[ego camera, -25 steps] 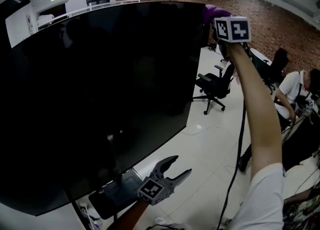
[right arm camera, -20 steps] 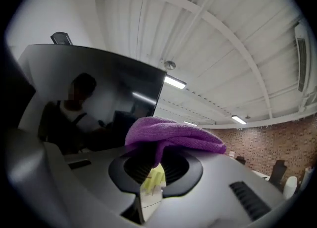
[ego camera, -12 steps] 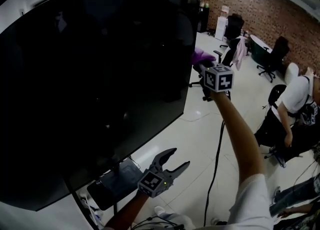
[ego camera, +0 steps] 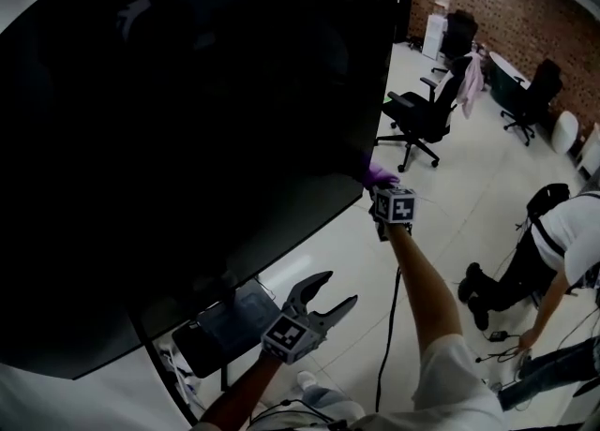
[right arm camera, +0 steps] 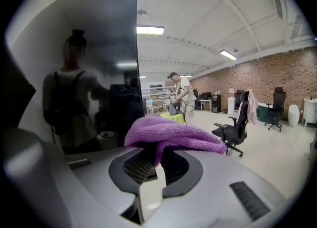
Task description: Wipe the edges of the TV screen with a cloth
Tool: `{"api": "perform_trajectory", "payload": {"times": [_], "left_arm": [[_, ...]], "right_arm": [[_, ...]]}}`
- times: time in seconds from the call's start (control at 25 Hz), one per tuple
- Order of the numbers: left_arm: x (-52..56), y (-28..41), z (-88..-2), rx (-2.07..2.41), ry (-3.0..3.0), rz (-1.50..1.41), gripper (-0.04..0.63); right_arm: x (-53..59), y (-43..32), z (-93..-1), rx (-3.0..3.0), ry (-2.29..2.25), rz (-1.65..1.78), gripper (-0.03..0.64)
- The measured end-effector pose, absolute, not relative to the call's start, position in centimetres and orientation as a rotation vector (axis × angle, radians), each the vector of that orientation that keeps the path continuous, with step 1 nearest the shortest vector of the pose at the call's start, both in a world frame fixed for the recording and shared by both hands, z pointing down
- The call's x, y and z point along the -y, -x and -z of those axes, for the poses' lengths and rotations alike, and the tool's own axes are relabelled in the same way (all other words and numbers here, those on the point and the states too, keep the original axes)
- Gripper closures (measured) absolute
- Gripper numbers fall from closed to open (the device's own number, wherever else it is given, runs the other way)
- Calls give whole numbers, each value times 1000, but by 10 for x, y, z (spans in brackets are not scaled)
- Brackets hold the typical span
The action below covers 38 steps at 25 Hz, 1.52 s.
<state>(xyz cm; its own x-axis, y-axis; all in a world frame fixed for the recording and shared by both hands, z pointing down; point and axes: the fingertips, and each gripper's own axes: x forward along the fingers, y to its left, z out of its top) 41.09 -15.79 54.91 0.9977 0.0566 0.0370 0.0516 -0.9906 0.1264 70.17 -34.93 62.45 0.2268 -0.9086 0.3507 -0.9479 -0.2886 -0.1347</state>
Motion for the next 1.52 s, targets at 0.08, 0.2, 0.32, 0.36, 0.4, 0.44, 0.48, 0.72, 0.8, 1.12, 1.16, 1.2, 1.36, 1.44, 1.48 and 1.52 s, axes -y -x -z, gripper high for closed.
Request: {"api": "perform_trajectory", "payload": {"times": [0.08, 0.2, 0.32, 0.36, 0.4, 0.44, 0.48, 0.72, 0.8, 1.12, 1.16, 1.2, 1.36, 1.44, 1.48, 1.52], "left_arm": [[163, -411, -552, -65, -3006, -73, 305], [169, -408, -553, -43, -3002, -92, 305], [171, -400, -565, -47, -3033, -81, 305], [172, -398, -568, -45, -3038, -81, 305], [172, -395, -567, -30, -3029, -86, 305], [172, -393, -564, -7, -3011, -93, 305], [172, -390, -561, 13, -2995, -98, 305], [174, -361, -561, 68, -2983, -96, 305], [174, -349, -566, 78, -3002, -87, 305], [189, -289, -563, 233, -3021, -97, 305], [190, -279, -562, 256, -3023, -92, 305], [190, -267, -559, 284, -3020, -87, 305], [195, -216, -562, 387, -3035, -90, 305], [202, -192, -561, 466, -3012, -81, 305], [204, -181, -555, 509, -2989, -66, 305], [206, -170, -548, 550, -2960, -51, 305]], "right_arm": [[351, -707, -648, 1789, -2385, -627, 565], [354, -709, -669, 1779, -2362, -726, 565], [349, -707, -695, 1721, -2299, -786, 565], [348, -704, -702, 1712, -2295, -808, 565], [346, -701, -707, 1707, -2304, -834, 565], [344, -698, -710, 1702, -2322, -851, 565], [341, -697, -711, 1692, -2342, -851, 565], [327, -668, -727, 1660, -2347, -922, 566], [328, -646, -730, 1709, -2328, -935, 566], [340, -547, -722, 1890, -2306, -972, 565], [339, -533, -722, 1903, -2290, -965, 565], [338, -519, -721, 1917, -2275, -965, 565], [335, -457, -724, 1969, -2226, -993, 565], [338, -430, -728, 1986, -2192, -969, 564], [339, -416, -728, 2000, -2178, -955, 565], [340, -402, -727, 2016, -2165, -944, 565]]}}
